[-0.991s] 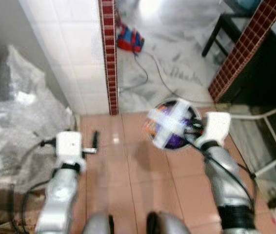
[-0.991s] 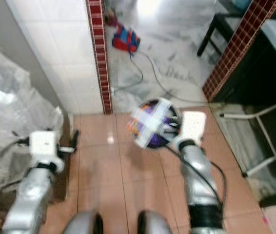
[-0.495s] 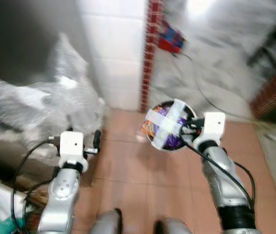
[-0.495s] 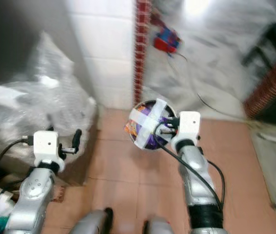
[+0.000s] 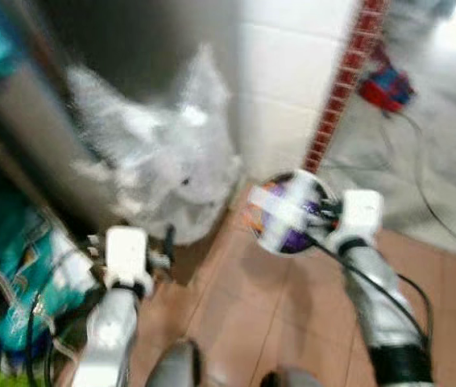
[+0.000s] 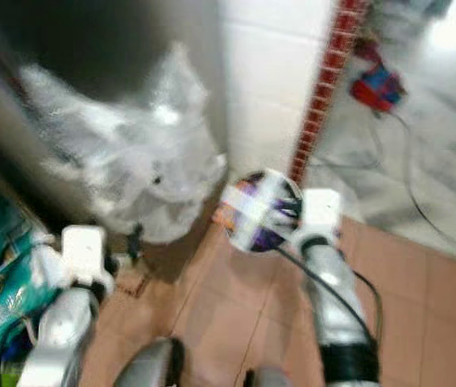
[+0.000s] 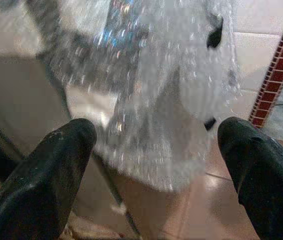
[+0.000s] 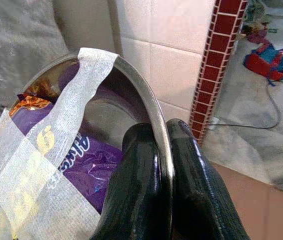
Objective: Restocking fridge
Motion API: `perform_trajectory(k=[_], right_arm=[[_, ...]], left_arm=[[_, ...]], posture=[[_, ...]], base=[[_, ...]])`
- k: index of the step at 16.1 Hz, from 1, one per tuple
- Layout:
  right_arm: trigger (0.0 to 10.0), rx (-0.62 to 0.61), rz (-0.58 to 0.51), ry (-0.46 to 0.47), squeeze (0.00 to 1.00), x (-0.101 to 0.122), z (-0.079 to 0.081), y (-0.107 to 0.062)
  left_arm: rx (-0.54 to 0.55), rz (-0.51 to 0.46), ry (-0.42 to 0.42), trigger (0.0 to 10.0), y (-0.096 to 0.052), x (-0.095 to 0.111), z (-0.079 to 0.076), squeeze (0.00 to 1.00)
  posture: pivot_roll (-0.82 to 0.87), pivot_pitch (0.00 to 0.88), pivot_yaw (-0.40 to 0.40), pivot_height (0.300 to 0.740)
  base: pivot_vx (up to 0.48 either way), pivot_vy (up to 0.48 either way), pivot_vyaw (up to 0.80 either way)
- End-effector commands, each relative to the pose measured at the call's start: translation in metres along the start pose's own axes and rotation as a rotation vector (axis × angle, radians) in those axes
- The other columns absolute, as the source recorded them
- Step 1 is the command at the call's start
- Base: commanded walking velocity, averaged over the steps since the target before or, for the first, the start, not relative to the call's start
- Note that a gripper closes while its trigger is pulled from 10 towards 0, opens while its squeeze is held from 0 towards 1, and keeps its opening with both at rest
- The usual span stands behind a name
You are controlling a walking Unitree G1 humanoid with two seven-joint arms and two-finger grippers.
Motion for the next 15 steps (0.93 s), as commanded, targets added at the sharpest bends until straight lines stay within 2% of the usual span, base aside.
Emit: perform_trajectory(k=[1,2,3,5,6,9,11,13,15], right_arm=[[10.0,0.025,-0.028,0.015,0.00,0.007,0.009,-0.001],[10.0,0.017,-0.021,0.013,0.00,0.004,0.006,-0.004],[10.0,0.018,-0.010,0.009,0.00,-0.001,0.005,-0.008],[10.0,0.041,-0.013,0.021,0.00,0.000,0.011,-0.008],[10.0,0.062,-0.027,0.022,0.00,0.004,0.019,-0.005],[10.0,0.076,-0.042,0.010,0.00,0.009,0.022,-0.003],[10.0,0.061,-0.036,0.013,0.00,0.006,0.014,-0.007],[10.0,0.051,-0.008,0.035,0.00,0.000,0.015,-0.011],[10.0,0.056,-0.014,0.036,0.00,0.000,0.017,-0.012]], left_arm=[[0.018,-0.005,0.036,10.0,-0.006,0.002,0.010,0.00],[0.037,-0.004,0.043,10.0,-0.011,0.002,0.014,0.00],[0.099,-0.014,0.049,10.0,-0.014,0.004,0.025,0.00],[0.134,-0.028,0.054,10.0,-0.013,0.007,0.030,0.00],[0.129,-0.041,0.044,10.0,-0.006,0.010,0.028,0.00],[0.119,-0.084,0.023,10.0,0.007,0.023,0.026,0.00],[0.112,-0.130,0.005,10.0,0.025,0.039,0.032,0.00],[0.109,-0.155,-0.010,10.0,0.034,0.047,0.036,0.00],[0.110,-0.163,-0.015,10.0,0.036,0.051,0.037,0.00]], posture=[[0.05,0.124,-0.016,0.740],[0.05,0.126,-0.017,0.740],[0.05,0.127,-0.020,0.740],[0.05,0.127,-0.023,0.740],[0.05,0.123,-0.025,0.740],[0.04,0.123,-0.025,0.740],[0.04,0.126,-0.021,0.740],[0.03,0.130,-0.012,0.740],[0.03,0.130,-0.006,0.740]], base=[[0.000,0.000,0.61],[0.000,0.000,0.61],[0.000,0.000,0.61],[0.000,0.000,0.80],[0.000,0.000,0.00],[0.000,0.000,0.00],[0.000,0.000,0.00],[0.000,0.000,0.00],[0.000,0.000,-0.80]])
Point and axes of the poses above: a point about 5 cm out from each wrist's last joint towards the gripper, its own y axis pointing out of the wrist towards the gripper, its own x axis along the axis of the wrist's last joint, z = x × y, the point moved 6 cm from there along y, pointing out of the wrist towards the gripper, and after that the axes turned 7 degrees about y, right-handed, at the moved point
